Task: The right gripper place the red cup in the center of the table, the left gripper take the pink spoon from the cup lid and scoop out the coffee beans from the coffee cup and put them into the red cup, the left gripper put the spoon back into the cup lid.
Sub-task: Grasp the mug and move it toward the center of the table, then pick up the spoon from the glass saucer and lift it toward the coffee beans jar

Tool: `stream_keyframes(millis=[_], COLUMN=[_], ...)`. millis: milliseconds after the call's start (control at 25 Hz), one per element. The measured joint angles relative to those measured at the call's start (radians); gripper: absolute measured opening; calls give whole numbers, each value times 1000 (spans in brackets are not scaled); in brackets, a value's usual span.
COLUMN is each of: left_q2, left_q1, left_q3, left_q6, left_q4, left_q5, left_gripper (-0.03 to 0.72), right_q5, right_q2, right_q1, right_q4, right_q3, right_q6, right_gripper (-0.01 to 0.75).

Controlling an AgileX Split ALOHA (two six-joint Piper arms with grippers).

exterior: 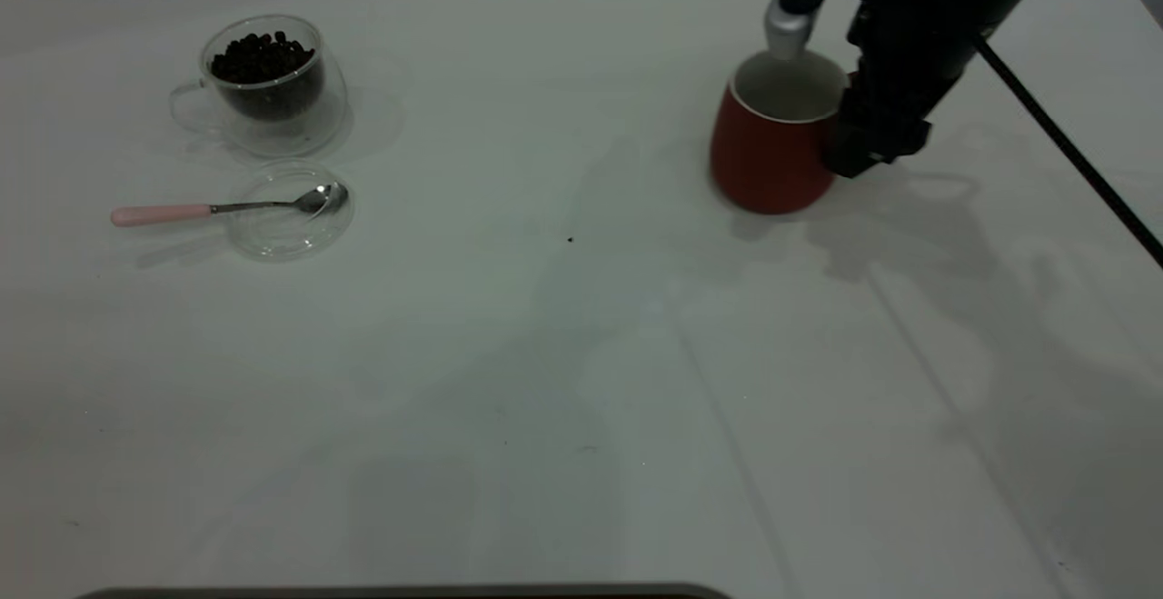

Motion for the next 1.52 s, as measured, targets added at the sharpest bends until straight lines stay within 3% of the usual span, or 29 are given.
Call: stream_keyframes(millis=[640,920,1080,1240,1520], left_q2=[0,0,0,0,0], left_q1=[0,0,0,0,0], left_q3=[0,0,0,0,0], left_q6=[0,0,0,1,2], left_q4=[0,0,0,0,0], left_q5=[0,0,0,0,0], left_gripper=[546,546,546,546,546], right_q5=[-201,-264,-119,155,656], right_q2=[0,-6,-110,-321,-617], right_q1=[306,367,347,278,140], right_q4=[301,340,344,317,25], right_q3=[-1,-2,0,0,0], right_q6=[-1,0,3,67,560], right_gripper=[591,591,591,591,591])
